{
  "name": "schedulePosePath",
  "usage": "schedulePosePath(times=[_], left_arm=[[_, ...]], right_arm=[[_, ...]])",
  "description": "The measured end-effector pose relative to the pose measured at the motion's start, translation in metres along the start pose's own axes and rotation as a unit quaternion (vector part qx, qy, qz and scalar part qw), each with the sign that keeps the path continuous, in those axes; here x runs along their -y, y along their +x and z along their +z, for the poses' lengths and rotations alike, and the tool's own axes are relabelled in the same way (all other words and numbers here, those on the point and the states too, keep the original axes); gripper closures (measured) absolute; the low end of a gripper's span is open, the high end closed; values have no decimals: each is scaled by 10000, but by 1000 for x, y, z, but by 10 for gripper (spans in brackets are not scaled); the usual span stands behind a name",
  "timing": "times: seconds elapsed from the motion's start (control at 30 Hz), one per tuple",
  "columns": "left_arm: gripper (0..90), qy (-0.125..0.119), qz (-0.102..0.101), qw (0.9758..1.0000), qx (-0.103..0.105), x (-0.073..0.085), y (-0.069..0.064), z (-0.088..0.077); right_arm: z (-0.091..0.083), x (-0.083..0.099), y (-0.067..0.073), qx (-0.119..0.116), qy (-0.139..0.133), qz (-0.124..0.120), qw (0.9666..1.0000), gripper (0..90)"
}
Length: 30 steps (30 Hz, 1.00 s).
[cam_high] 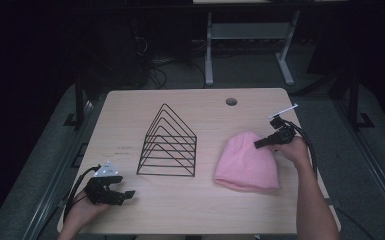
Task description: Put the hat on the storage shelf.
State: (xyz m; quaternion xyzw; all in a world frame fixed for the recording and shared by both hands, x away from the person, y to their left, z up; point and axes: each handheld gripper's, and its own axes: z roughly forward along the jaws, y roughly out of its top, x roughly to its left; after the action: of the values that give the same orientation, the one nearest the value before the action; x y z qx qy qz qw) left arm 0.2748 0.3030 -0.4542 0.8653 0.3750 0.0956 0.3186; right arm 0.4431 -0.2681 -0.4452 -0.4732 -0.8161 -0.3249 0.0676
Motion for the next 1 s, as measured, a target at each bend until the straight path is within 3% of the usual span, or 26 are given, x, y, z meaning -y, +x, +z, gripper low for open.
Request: schedulePosePath(times=[0.4, 0.73, 1.0], left_arm=[[236, 3, -25, 10000, 45, -1, 0, 1], [236, -71, -50, 9999, 109, -5, 0, -5], [236, -74, -22, 9998, 181, -10, 1, -8]], right_arm=[[-33, -3, 15, -119, -369, -63, 9992, 796], [-69, -15, 39, -22, -671, -405, 9969, 799], [-98, -26, 60, 130, -754, -688, 9947, 799]])
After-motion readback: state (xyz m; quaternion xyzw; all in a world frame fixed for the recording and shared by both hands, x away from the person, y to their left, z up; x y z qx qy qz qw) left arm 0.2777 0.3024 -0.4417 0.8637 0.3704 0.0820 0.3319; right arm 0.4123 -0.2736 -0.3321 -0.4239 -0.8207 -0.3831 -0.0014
